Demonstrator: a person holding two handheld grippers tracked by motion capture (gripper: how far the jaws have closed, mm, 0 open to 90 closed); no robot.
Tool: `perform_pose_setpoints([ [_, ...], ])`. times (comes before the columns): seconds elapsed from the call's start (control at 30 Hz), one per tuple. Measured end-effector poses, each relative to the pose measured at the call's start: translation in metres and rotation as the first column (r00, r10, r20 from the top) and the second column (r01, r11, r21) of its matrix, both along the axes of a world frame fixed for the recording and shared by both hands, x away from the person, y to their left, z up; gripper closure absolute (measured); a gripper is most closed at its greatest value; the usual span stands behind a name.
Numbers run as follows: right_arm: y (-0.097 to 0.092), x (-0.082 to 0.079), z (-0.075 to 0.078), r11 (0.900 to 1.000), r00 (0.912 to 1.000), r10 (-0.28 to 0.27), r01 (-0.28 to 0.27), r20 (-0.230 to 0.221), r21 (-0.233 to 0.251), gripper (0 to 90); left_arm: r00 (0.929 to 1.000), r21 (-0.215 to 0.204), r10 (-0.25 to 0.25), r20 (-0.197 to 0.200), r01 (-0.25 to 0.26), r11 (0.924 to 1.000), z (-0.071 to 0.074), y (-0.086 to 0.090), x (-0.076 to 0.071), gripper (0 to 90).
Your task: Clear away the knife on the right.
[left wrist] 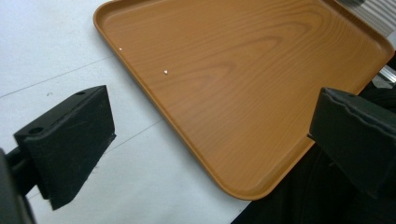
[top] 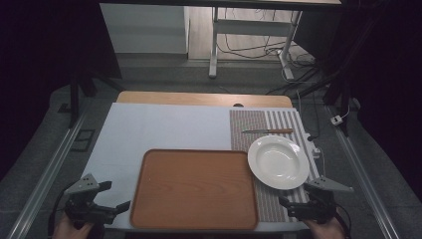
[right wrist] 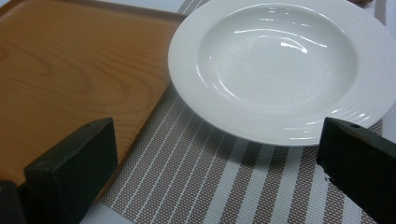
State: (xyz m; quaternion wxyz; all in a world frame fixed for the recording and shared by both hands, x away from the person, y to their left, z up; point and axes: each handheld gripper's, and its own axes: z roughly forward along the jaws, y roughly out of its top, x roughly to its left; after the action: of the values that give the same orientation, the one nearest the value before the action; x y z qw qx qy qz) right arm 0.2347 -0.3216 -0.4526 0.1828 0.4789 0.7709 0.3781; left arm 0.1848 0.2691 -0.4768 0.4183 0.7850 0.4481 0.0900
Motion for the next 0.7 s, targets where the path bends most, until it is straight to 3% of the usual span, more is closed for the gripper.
perform_pose_setpoints([
  [0.27, 0.0030, 0.0012, -0.0008, 0.9989, 0.9989, 0.043, -0.043, -0.017, -0.016, 0.0, 0.9998, 0.011, -0.007, -0.017, 0.007, 0.9999, -0.0007, -0.0014, 0.0016, 1.6],
  [0.7, 0.0043, 0.0015, -0.0014, 0.9979, 0.9978, 0.058, -0.059, -0.031, -0.028, 0.0, 0.9996, 0.025, -0.015, -0.023, 0.016, 0.9996, -0.0009, -0.0043, 0.0036, 1.7],
])
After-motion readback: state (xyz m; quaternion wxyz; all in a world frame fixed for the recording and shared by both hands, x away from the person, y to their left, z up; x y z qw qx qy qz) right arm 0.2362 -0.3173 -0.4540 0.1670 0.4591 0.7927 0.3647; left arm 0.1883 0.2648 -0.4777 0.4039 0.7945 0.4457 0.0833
